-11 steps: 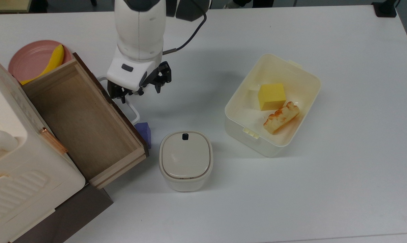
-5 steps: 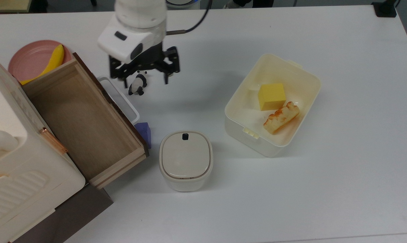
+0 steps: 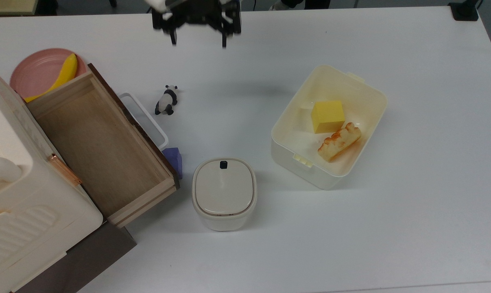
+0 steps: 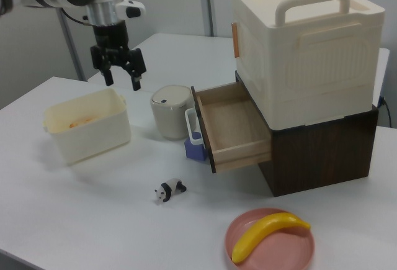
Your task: Slide the drawer open
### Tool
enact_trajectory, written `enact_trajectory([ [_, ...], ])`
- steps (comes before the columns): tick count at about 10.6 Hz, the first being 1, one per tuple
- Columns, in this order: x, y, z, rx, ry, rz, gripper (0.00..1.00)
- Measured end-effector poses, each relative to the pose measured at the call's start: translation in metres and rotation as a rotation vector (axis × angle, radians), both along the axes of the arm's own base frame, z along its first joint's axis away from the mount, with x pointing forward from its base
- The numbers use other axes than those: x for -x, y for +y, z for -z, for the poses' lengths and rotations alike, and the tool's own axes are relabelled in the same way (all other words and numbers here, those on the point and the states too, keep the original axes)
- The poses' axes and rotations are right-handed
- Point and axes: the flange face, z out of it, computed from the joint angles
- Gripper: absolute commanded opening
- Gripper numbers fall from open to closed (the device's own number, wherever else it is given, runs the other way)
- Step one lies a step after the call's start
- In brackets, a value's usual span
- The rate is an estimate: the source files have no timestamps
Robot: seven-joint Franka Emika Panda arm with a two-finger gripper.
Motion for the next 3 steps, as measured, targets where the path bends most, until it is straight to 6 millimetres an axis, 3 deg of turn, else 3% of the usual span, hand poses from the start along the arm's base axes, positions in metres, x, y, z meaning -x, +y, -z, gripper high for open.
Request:
enact_trajectory([
  [1,0.011,-0.001,-0.005,-0.009,0.011,0.006,1.00],
  [3,0.016,-0.002,0.007,-0.016,0.042,0.010,1.00],
])
